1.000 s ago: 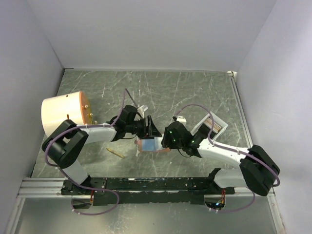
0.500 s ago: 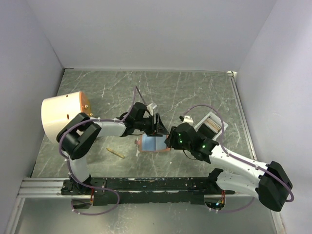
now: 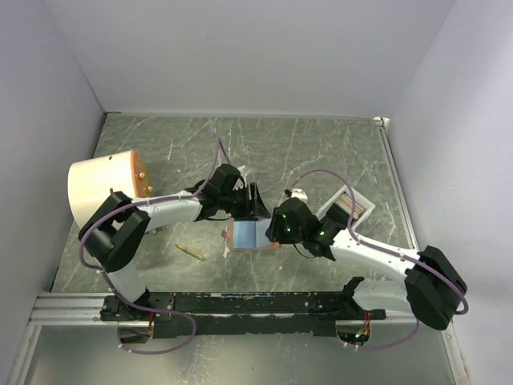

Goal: Put the credit cards into the card holder
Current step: Open the card holder at the center of the board.

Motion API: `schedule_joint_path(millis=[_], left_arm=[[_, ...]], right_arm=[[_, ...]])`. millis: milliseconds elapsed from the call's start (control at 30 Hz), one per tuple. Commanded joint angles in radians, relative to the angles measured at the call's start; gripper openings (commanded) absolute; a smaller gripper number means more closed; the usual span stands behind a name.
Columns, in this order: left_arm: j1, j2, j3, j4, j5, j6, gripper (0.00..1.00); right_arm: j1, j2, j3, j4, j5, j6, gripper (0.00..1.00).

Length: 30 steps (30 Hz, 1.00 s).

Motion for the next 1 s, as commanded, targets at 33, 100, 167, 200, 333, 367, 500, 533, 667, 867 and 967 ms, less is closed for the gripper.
schedule_joint_path(millis=[33, 100, 167, 200, 333, 367, 500, 533, 667, 867, 967], left_arm=[[0.011, -0.101, 0.058, -0.253, -0.198, 0.061, 0.64], [0.014, -0.134, 0.036, -0.296, -0.22, 0.071, 0.61], [0.015, -0.161, 0.018, -0.357, -0.25, 0.09, 0.6], [0.015, -0.17, 0.012, -0.395, -0.271, 0.1, 0.59], [0.014, -0.23, -0.029, -0.526, -0.392, 0.123, 0.61], [0.014, -0.247, -0.039, -0.543, -0.413, 0.132, 0.63], [0.014, -0.263, -0.038, -0.601, -0.444, 0.175, 0.68], [0.014, -0.259, -0.039, -0.6, -0.435, 0.186, 0.68], [0.014, -0.242, -0.044, -0.599, -0.434, 0.201, 0.69], [0.013, -0.215, -0.034, -0.638, -0.475, 0.215, 0.69], [0.013, -0.211, -0.03, -0.655, -0.49, 0.221, 0.69]], right_arm=[[0.002, 0.104, 0.055, 0.028, 0.038, -0.023, 0.35], [0.001, 0.151, 0.063, 0.031, 0.046, -0.029, 0.33], [0.002, 0.199, 0.068, 0.023, 0.055, -0.029, 0.29], [0.002, 0.221, 0.071, 0.013, 0.066, -0.028, 0.26], [0.001, 0.275, 0.058, -0.003, 0.092, -0.02, 0.21], [0.002, 0.28, 0.051, 0.002, 0.094, -0.02, 0.2], [0.002, 0.291, 0.039, 0.009, 0.089, -0.012, 0.19], [0.002, 0.291, 0.039, 0.009, 0.087, -0.01, 0.19], [0.003, 0.288, 0.045, 0.01, 0.08, -0.008, 0.19], [0.002, 0.28, 0.04, 0.003, 0.089, -0.006, 0.19], [0.002, 0.285, 0.031, 0.003, 0.088, -0.003, 0.19]])
